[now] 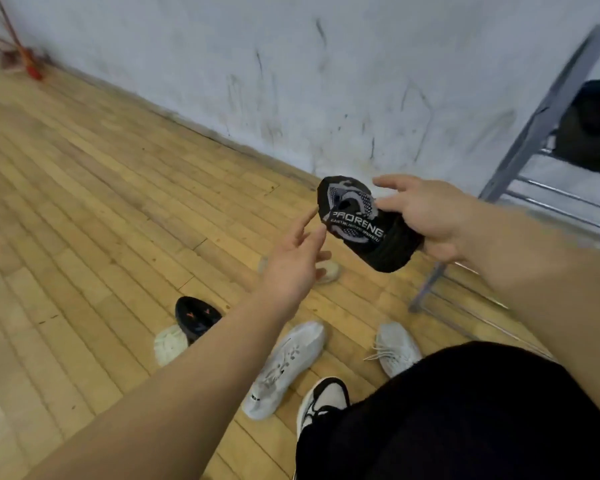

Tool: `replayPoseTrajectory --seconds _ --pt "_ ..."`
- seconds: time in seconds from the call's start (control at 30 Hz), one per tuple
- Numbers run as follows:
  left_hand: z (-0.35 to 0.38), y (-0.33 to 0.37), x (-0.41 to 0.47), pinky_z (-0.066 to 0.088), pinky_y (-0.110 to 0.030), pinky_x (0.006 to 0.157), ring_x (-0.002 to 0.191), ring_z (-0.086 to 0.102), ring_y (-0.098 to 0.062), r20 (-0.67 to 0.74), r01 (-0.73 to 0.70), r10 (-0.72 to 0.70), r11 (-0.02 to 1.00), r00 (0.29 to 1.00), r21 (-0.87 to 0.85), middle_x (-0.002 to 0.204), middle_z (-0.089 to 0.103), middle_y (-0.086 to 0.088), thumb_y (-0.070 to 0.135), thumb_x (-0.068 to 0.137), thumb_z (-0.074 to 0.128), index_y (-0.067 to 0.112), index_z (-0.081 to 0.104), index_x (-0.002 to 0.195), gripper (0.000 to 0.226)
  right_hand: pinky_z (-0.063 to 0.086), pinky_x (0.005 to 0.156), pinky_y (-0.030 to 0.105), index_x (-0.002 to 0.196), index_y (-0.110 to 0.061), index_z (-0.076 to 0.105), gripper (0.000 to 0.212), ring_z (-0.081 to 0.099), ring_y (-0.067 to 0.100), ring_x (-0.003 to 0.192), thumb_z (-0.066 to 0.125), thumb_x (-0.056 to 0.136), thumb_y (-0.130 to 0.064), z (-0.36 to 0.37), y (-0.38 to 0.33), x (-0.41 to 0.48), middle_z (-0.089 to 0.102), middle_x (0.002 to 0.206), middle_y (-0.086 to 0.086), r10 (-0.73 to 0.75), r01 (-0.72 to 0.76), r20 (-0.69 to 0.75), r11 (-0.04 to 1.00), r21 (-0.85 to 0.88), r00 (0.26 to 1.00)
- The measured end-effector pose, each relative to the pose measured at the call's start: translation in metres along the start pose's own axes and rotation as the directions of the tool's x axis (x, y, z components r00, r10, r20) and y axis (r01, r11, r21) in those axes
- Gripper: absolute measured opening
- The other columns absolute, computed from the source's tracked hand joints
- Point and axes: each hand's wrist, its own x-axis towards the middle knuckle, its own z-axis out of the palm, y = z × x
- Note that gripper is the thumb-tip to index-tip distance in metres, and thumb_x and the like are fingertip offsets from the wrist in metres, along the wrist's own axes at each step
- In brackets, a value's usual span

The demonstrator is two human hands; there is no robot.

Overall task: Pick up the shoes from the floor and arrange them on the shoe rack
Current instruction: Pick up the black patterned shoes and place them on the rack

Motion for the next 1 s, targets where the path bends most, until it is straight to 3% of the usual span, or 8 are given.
replayPoseTrajectory --seconds 0.2,0.3,0.43,0.6,0.77,0.83,0.9,1.0 --pt "0.133 0.084 -0.057 0.056 -0.042 0.096 0.103 0.07 -0.018 0.53 -0.204 0.016 0.933 0.848 0.297 0.116 0.066 0.015 0.036 0.103 0.057 0.049 0.051 0.129 0.03 0.057 0.094 0.042 0.133 -0.031 0.062 0.037 0.073 0.028 0.109 0.05 0.105 -0.01 -0.154 0.015 -0.136 0.075 0.119 0.011 -0.087 0.112 -0.202 0.987 0.115 0.975" --pt "0.189 0.102 -0.072 0.059 -0.041 0.092 0.101 0.072 -0.022 0.634 -0.276 -0.16 0.801 0.757 0.532 0.123 0.066 0.004 0.039 0.098 0.064 0.042 0.044 0.147 0.052 0.048 0.106 0.052 0.129 -0.032 0.062 0.035 0.067 0.035 0.119 0.049 0.105 -0.011 -0.198 0.055 -0.187 0.072 0.126 0.014 -0.027 0.085 -0.297 0.979 0.184 0.955" --pt "0.264 0.066 -0.109 0.057 -0.041 0.085 0.092 0.073 -0.022 0.645 -0.36 -0.483 0.558 0.592 0.748 0.116 0.067 -0.005 0.056 0.097 0.057 0.045 0.036 0.151 0.058 0.048 0.103 0.055 0.128 -0.027 0.062 0.033 0.066 0.04 0.115 0.05 0.104 -0.008 -0.227 0.152 -0.245 0.071 0.126 0.018 0.177 -0.077 -0.361 0.959 0.274 0.916" --pt "0.302 -0.025 -0.141 0.053 -0.04 0.083 0.097 0.073 -0.034 0.578 -0.009 -0.688 0.64 0.439 0.768 0.112 0.074 -0.013 0.054 0.103 0.042 0.033 0.053 0.137 0.042 0.05 0.078 0.039 0.122 -0.023 0.062 0.025 0.064 0.028 0.091 0.059 0.1 -0.011 -0.226 0.227 -0.256 0.071 0.117 0.02 0.407 -0.285 -0.362 0.894 0.345 0.839" --pt "0.319 -0.068 -0.156 0.053 -0.038 0.076 0.089 0.07 -0.036 0.581 0.236 -0.637 0.75 0.507 0.617 0.111 0.07 -0.018 0.022 0.106 0.041 0.028 0.057 0.119 0.022 0.054 0.062 0.031 0.108 -0.026 0.056 0.022 0.065 0.023 0.087 0.052 0.103 -0.005 -0.222 0.252 -0.252 0.065 0.118 0.014 0.482 -0.313 -0.342 0.839 0.444 0.807" --pt "0.329 -0.074 -0.158 0.055 -0.041 0.08 0.089 0.07 -0.034 0.59 0.267 -0.62 0.772 0.518 0.577 0.11 0.068 -0.015 0.01 0.104 0.043 0.026 0.053 0.129 0.031 0.054 0.064 0.033 0.114 -0.027 0.056 0.021 0.065 0.022 0.095 0.051 0.104 -0.009 -0.232 0.249 -0.259 0.065 0.122 0.013 0.475 -0.363 -0.322 0.864 0.35 0.819" --pt "0.34 -0.077 -0.158 0.058 -0.044 0.083 0.097 0.07 -0.032 0.599 0.282 -0.617 0.778 0.511 0.561 0.119 0.067 -0.012 0.004 0.102 0.049 0.028 0.051 0.135 0.041 0.055 0.073 0.034 0.123 -0.031 0.056 0.023 0.063 0.021 0.101 0.054 0.104 -0.02 -0.254 0.243 -0.269 0.064 0.122 0.005 0.435 -0.451 -0.306 0.892 0.02 0.847" --pt "0.359 -0.085 -0.158 0.062 -0.047 0.082 0.109 0.067 -0.03 0.6 0.2 -0.603 0.773 0.526 0.602 0.132 0.063 -0.004 0.006 0.1 0.059 0.039 0.052 0.138 0.051 0.052 0.096 0.037 0.147 -0.028 0.048 0.049 0.057 0.026 0.12 0.058 0.101 -0.039 -0.3 0.231 -0.288 0.054 0.141 0.001 0.441 -0.536 -0.306 0.689 -0.487 0.844"
